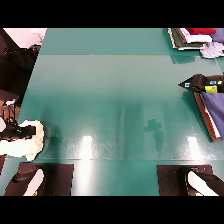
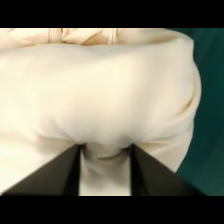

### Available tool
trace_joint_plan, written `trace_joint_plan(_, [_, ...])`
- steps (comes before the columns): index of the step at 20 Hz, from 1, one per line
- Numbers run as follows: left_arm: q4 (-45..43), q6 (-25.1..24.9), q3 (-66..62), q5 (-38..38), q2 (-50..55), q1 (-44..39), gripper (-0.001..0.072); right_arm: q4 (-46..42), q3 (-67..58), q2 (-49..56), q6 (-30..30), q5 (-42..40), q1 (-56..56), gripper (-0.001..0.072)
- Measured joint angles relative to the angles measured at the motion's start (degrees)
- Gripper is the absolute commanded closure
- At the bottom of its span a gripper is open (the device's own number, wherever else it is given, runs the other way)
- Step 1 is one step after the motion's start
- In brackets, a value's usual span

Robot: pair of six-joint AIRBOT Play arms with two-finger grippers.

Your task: Fold the shirts.

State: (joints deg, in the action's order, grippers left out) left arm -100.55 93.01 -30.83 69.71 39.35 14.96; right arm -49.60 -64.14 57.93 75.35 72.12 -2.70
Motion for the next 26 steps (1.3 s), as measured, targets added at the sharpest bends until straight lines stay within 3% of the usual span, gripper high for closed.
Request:
trace_joint_plan(4, [-0.5,1.7,-4.0,1.2,-0.1,0.0,0.0681,0.0,-0.5,0.0,0.0,0.1,0.0,0.0696])
trace_joint_plan(8, [1.8,1.6,-20.0,5.6,-0.4,-3.4,0.0682,0.1,-5.8,0.0,0.0,0.0,0.0,0.0695])
trace_joint_plan(15, [7.1,0.1,-51.7,10.1,2.3,-24.8,0.0682,0.2,-19.5,0.0,0.0,-2.4,0.0,0.0696])
trace_joint_plan(23, [14.1,-0.7,-59.4,8.4,24.0,-46.9,0.0678,0.1,-26.0,0.0,0.0,-3.7,0.0,0.0696])
trace_joint_plan(24, [16.3,-1.5,-59.5,7.8,27.6,-48.7,0.0643,0.1,-26.1,0.0,0.0,-3.5,0.0,0.0696])
trace_joint_plan(25, [18.8,-2.7,-59.6,7.4,31.1,-50.3,0.0428,0.1,-26.2,0.0,0.0,-3.3,0.0,0.0696])
trace_joint_plan(26, [21.2,-4.0,-59.8,6.8,34.4,-51.6,0.0092,0.1,-26.3,0.0,0.0,-3.3,0.0,0.0696])
